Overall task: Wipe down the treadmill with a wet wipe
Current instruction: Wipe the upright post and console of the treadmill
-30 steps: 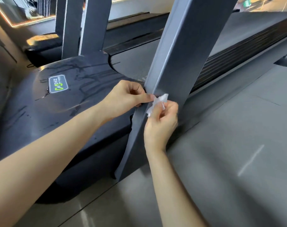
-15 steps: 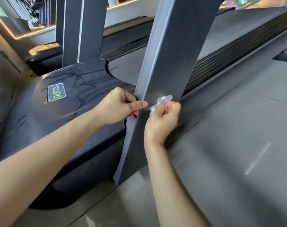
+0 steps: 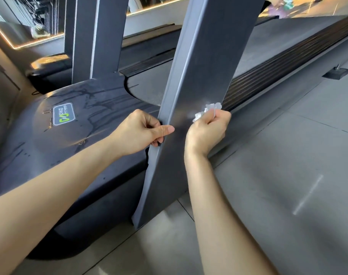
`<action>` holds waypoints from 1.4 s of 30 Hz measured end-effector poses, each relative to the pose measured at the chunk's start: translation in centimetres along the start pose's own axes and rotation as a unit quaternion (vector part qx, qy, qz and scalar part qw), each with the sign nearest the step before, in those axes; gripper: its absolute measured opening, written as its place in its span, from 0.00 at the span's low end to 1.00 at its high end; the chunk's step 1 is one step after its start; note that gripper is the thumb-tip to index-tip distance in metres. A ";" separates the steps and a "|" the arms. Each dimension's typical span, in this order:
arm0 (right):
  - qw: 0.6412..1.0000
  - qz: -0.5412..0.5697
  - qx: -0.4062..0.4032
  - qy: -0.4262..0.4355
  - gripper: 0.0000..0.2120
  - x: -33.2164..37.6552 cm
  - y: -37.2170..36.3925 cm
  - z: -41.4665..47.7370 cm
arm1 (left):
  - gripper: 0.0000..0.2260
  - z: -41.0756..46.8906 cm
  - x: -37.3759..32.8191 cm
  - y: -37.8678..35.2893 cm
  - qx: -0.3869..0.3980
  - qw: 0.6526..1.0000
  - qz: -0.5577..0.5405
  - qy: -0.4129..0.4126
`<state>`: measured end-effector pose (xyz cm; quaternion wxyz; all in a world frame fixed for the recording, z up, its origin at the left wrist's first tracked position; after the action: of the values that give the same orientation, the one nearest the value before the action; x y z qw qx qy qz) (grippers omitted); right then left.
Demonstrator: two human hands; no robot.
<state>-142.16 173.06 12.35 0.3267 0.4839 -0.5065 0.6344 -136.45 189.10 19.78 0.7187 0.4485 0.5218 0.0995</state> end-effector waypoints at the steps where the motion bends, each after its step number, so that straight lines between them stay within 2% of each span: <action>1: 1.000 -0.003 -0.009 -0.012 0.06 -0.9 0.3 -0.6 | 0.21 0.0 0.0 0.0 0.001 1.000 0.000 0.001; 3: 0.987 0.087 -0.027 -0.130 0.09 -4.8 1.1 -2.6 | 0.21 0.0 -0.2 0.1 0.003 1.000 0.000 -0.003; 4: 0.963 0.155 -0.042 -0.214 0.12 -6.9 1.2 -3.6 | 0.22 0.0 -0.3 0.1 0.002 1.000 -0.001 -0.003; 6: 0.891 0.237 -0.102 -0.374 0.16 -9.8 1.7 -5.0 | 0.22 0.1 -0.2 0.1 0.002 1.000 -0.005 -0.001; 7: 0.860 0.257 -0.135 -0.420 0.17 -10.4 2.0 -5.6 | 0.22 0.1 -0.1 0.0 0.001 1.000 -0.004 0.000; 8: 0.851 0.267 -0.154 -0.424 0.17 -10.3 2.1 -5.7 | 0.22 0.0 0.0 0.0 -0.002 1.000 -0.002 0.000; 10: 0.917 0.204 -0.114 -0.323 0.13 -8.3 1.9 -3.9 | 0.22 -0.1 0.1 -0.1 -0.005 1.000 0.001 -0.003; 12: 0.965 0.137 -0.070 -0.210 0.07 -5.1 0.6 -1.1 | 0.21 -0.2 0.0 -0.1 -0.008 1.000 0.001 -0.007; 14: 0.989 0.076 -0.042 -0.120 0.07 -1.7 -0.1 1.6 | 0.22 -0.2 0.0 -0.1 -0.009 1.000 0.001 -0.009; 17: 0.996 0.032 -0.046 -0.072 0.08 -2.2 0.5 2.1 | 0.22 -0.1 0.2 0.0 -0.008 1.000 0.002 -0.010; 19: 0.992 0.033 -0.040 -0.111 0.07 -6.2 1.6 -0.1 | 0.23 -0.1 0.2 -0.1 -0.010 1.000 0.001 -0.011; 22: 0.965 0.105 -0.028 -0.239 0.09 -13.3 3.4 -4.6 | 0.23 -0.4 0.2 -0.3 -0.020 1.000 -0.004 -0.020; 25: 0.936 -0.025 -0.022 -0.350 0.05 -18.8 6.4 -10.0 | 0.22 -0.7 0.5 -0.4 -0.031 0.999 0.003 -0.024; 27: 0.914 -0.101 -0.006 -0.392 0.06 -20.3 7.5 -12.1 | 0.20 -0.9 0.6 -0.3 -0.027 0.999 0.018 -0.029; 29: 0.921 -0.119 0.000 -0.370 0.04 -19.1 6.6 -10.4 | 0.19 -1.2 0.8 -0.2 -0.012 0.998 0.040 -0.035; 31: 0.955 -0.064 -0.012 -0.289 0.05 -15.7 5.0 -7.0 | 0.19 -1.5 1.2 -0.3 0.004 0.998 0.058 -0.037; 33: 0.974 0.021 -0.035 -0.224 0.10 -13.5 4.1 -5.0 | 0.21 -1.9 1.5 -0.5 0.015 0.997 0.073 -0.035; 35: 0.978 0.008 -0.016 -0.208 0.09 -14.1 4.2 -6.4 | 0.22 -2.0 1.5 -0.6 0.009 0.995 0.095 -0.036; 37: 0.956 -0.017 0.018 -0.291 0.08 -18.0 5.3 -10.4 | 0.21 -2.3 1.3 -0.9 -0.013 0.988 0.146 -0.051; 39: 0.918 -0.029 0.030 -0.395 0.08 -21.2 6.8 -14.5 | 0.16 -3.1 1.6 -1.3 -0.023 0.972 0.220 -0.080; 42: 0.872 -0.056 0.045 -0.484 0.09 -22.1 7.7 -15.7 | 0.13 -4.5 2.8 -1.8 -0.011 0.952 0.273 -0.137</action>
<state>-146.51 187.69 -11.34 0.0535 0.7723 -0.5444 0.3230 -139.60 192.20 16.32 0.7332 0.5756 0.2750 0.2356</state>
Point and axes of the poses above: each hand's wrist, its own z-axis towards the middle knuckle, its own y-axis out of the back of the hand, x = y × z, the point moved 6 cm from there along z, towards the middle knuckle, and after that the axes turned 1 degree about y, right-handed, at the moved point
